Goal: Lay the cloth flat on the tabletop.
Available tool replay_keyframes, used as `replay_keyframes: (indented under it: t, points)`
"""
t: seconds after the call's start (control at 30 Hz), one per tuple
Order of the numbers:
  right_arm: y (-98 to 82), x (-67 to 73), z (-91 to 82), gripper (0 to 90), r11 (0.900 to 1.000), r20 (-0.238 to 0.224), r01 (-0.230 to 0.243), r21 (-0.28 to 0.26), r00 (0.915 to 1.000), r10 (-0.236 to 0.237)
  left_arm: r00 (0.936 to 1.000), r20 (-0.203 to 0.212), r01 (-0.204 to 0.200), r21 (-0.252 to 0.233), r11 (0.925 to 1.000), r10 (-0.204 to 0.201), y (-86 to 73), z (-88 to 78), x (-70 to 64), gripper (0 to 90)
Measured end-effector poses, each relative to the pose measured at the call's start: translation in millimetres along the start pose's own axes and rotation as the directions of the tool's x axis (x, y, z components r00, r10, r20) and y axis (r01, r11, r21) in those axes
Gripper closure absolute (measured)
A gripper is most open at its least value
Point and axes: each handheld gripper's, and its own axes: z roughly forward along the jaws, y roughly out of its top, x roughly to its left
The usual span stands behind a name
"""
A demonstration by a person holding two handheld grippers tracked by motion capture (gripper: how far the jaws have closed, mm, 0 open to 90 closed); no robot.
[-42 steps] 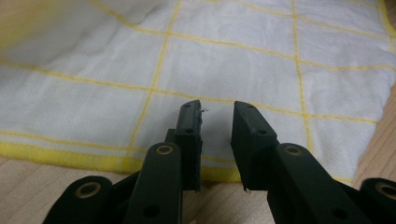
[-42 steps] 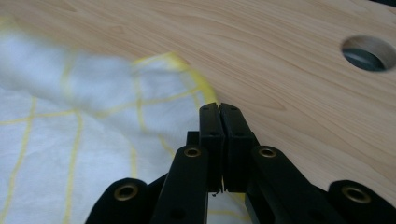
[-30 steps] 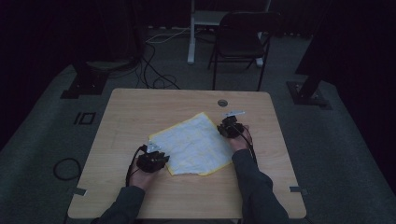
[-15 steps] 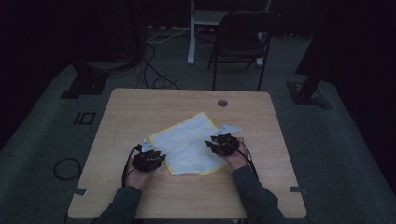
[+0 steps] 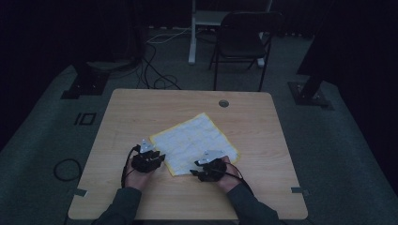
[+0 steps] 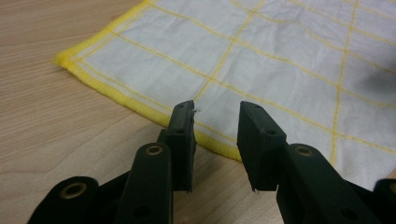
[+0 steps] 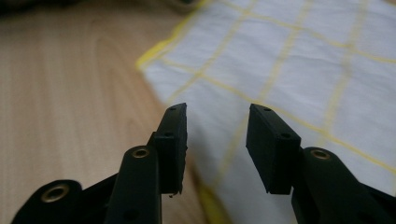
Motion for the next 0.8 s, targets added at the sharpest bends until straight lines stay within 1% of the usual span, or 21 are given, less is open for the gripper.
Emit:
replay_keyframes:
  t: [0.1, 0.13, 0.17, 0.23, 0.27, 0.3, 0.4, 0.5, 0.53, 0.63, 0.7, 0.77, 0.8]
  points:
    - [0.2, 4.0, 5.4, 57.8, 0.999, -0.018, 0.039, 0.024, 0.9991, -0.039, 1.0000, 0.001, -0.003, -0.002, 1.0000, 0.003, 0.5, -1.2, -0.5, 67.2]
    - [0.2, 4.3, 6.8, 62.3, 0.998, -0.020, 0.049, 0.036, 0.9986, -0.048, 1.0000, 0.003, -0.003, -0.006, 1.0000, 0.003, 0.6, -1.4, -0.8, 67.2]
    - [-0.1, 3.9, 7.8, 69.1, 0.997, -0.026, 0.057, 0.043, 0.9981, -0.056, 1.0000, 0.003, -0.006, -0.006, 1.0000, 0.006, 0.9, -1.9, -1.3, 67.2]
    - [0.2, 2.2, 8.0, 79.8, 0.997, -0.013, 0.061, 0.047, 0.9981, -0.061, 1.0000, 0.006, -0.007, -0.010, 0.9999, 0.007, 1.4, -2.9, -2.5, 67.1]
    - [1.0, 0.5, 7.1, 84.3, 0.998, -0.014, 0.049, 0.039, 0.9987, -0.049, 0.9999, 0.007, -0.009, -0.013, 0.9999, 0.010, 1.9, -3.6, -3.0, 67.1]
    - [2.0, -2.2, 5.8, 85.8, 0.999, -0.014, 0.039, 0.027, 0.9992, -0.039, 0.9999, 0.006, -0.011, -0.016, 0.9998, 0.011, 2.5, -4.3, -3.6, 67.1]
    - [5.8, -12.9, 2.5, 86.6, 1.000, -0.002, -0.017, 0.001, 0.9999, 0.017, 0.9998, 0.009, -0.016, -0.025, 0.9996, 0.016, 4.2, -6.8, -5.4, 67.2]
    - [8.9, -27.8, 0.6, 86.6, 0.996, 0.009, -0.090, -0.024, 0.9959, 0.091, 0.9996, 0.012, -0.026, -0.030, 0.9992, 0.027, 5.6, -8.7, -8.1, 67.3]
    - [9.2, -33.5, 0.6, 86.6, 0.992, 0.017, -0.120, -0.032, 0.9926, 0.120, 0.9996, 0.014, -0.026, -0.032, 0.9992, 0.026, 6.0, -8.9, -9.4, 67.3]
    - [8.8, -49.1, 2.7, 86.6, 0.978, 0.033, -0.204, -0.042, 0.9782, 0.205, 0.9989, 0.017, -0.043, -0.031, 0.9986, 0.044, 7.5, -8.4, -14.3, 67.5]
    - [8.3, -56.1, 5.7, 86.0, 0.972, 0.054, -0.234, -0.026, 0.9706, 0.235, 0.9979, 0.025, -0.059, -0.029, 0.9978, 0.059, 8.7, -7.1, -18.5, 67.6]
    - [7.6, -60.7, 9.3, 85.0, 0.970, 0.078, -0.241, -0.017, 0.9672, 0.242, 0.9966, 0.039, -0.072, -0.024, 0.9971, 0.073, 10.0, -4.7, -24.1, 67.8]
    - [7.6, -60.7, 9.3, 85.0, 0.970, 0.078, -0.241, -0.017, 0.9672, 0.242, 0.9966, 0.039, -0.072, -0.024, 0.9971, 0.073, 10.0, -4.7, -24.1, 67.8]
